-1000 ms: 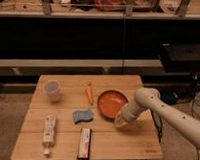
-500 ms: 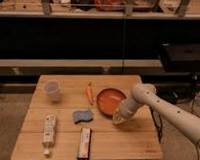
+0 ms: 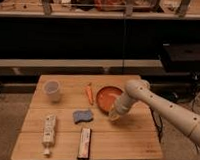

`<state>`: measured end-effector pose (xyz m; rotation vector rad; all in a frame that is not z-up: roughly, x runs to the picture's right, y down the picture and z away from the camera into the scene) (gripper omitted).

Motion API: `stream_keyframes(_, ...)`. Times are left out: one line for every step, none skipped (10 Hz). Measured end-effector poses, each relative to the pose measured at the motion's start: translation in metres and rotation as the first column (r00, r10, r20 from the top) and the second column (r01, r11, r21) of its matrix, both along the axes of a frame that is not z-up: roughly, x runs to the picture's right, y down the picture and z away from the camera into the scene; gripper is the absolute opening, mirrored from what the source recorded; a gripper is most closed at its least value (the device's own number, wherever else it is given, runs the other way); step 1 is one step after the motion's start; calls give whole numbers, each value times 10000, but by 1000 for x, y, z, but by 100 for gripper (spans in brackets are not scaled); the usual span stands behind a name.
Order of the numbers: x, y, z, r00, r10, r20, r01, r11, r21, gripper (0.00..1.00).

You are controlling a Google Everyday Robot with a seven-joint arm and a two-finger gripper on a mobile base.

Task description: Push the ceramic bowl across the table

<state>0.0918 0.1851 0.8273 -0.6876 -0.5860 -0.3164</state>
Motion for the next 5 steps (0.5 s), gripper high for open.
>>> stream_keyframes(-4,-3,1,9999,-128,30,128,9999,36,0)
stream_keyframes(-12,-7,3,9996,-246,100,246,9997,55,0)
stream_keyframes(-19,-10,4,9993,-333,148,332,9994,81,0)
stream_keyframes(-22,-11,5,9991,-397,157,396,9992,66,0)
stream_keyframes(-22,-11,5,9989,-440,162,439,9990,52,0)
